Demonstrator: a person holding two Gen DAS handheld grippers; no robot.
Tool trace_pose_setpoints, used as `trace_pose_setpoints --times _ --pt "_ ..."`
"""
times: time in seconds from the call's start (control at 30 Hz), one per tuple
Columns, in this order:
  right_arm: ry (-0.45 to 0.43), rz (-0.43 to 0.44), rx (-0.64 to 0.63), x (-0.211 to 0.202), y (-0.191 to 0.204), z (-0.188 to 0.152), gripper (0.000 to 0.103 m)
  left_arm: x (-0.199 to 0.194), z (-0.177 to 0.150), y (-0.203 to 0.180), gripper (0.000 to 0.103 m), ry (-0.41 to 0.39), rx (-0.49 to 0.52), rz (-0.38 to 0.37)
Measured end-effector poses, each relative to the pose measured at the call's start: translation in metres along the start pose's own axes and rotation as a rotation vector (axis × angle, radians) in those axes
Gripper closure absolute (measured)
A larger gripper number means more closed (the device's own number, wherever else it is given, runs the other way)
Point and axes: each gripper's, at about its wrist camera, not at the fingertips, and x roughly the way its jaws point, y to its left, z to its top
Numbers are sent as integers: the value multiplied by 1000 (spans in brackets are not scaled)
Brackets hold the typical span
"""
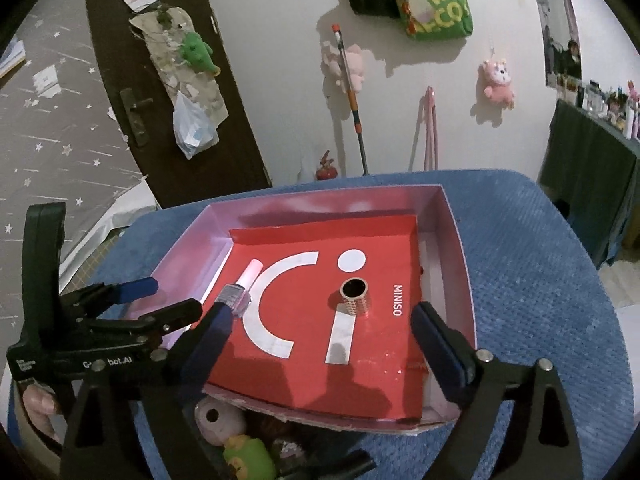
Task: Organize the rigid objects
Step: 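Withdraw both grippers from the box back toward the remaining objects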
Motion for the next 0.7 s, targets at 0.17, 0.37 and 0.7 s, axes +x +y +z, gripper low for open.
trace_pose_setpoints --times 0.17,0.37,0.7 --pt "-42 1 -12 -12 6 -4 1 -9 -9 -1 14 5 -2 -9" --pt "-88 16 -9 -26 9 -11 0 -21 -20 -5 14 -13 13 8" --pt "-107 28 1 -43 12 -28 0 -39 -37 -6 14 -42 4 11"
